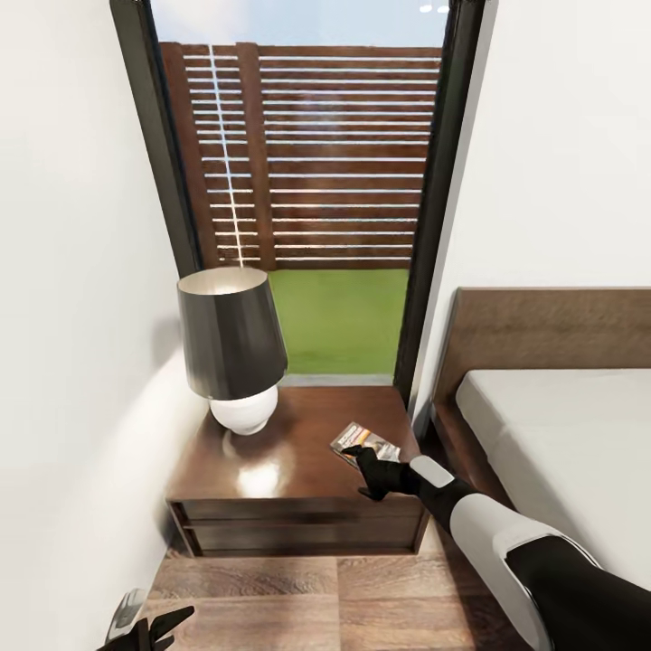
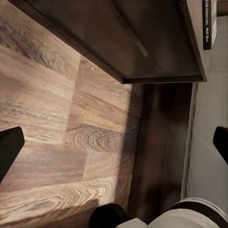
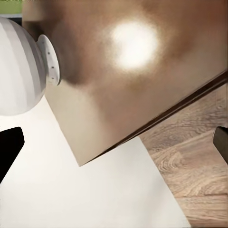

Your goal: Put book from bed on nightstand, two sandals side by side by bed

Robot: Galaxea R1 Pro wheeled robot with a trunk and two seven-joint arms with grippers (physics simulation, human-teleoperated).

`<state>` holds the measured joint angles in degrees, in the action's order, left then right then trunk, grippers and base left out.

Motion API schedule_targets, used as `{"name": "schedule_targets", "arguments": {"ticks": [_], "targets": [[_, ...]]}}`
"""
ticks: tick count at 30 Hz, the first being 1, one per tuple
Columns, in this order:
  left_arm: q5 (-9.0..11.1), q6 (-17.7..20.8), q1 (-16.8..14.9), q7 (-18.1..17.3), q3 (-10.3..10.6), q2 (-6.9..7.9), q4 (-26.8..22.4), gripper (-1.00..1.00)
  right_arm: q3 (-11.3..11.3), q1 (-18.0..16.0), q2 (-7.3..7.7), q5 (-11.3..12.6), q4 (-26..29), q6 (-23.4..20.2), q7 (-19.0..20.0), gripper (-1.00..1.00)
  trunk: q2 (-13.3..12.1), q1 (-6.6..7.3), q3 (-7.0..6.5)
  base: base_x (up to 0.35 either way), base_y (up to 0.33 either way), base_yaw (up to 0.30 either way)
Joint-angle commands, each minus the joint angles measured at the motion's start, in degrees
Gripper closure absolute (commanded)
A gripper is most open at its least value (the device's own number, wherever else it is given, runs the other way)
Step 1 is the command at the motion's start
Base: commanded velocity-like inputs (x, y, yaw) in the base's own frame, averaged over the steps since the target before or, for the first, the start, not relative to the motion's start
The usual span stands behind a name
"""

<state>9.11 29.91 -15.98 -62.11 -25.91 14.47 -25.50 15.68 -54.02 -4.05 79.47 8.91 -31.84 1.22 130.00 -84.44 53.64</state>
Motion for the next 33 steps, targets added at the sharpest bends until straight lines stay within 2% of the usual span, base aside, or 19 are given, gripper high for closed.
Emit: {"name": "schedule_targets", "arguments": {"ticks": [1,23,28,33], "targets": [[0.1,0.5,0.0,-0.1,-0.1,0.00,0.0,-1.00,0.3,0.0,0.03,0.1,-0.2,-0.1,0.2,-1.00,-0.4,0.24,-0.13,0.000,0.000,0.000],[0.0,0.5,-0.1,0.0,0.0,-0.16,0.0,-1.00,0.3,0.1,0.54,-0.2,-1.3,-0.1,0.6,-1.00,-9.2,5.07,-4.08,0.000,0.000,0.000],[-0.2,0.5,-0.1,0.2,0.1,-0.28,0.0,-1.00,0.3,0.2,0.75,-0.1,-3.0,-0.1,0.7,-1.00,-11.2,6.17,-4.98,0.000,0.000,0.000],[-0.3,0.5,-0.1,0.3,0.2,-0.17,0.0,-1.00,0.5,0.3,2.07,-0.2,-4.9,-0.1,1.7,-1.00,-13.2,7.27,-5.88,0.000,0.000,0.000]]}}
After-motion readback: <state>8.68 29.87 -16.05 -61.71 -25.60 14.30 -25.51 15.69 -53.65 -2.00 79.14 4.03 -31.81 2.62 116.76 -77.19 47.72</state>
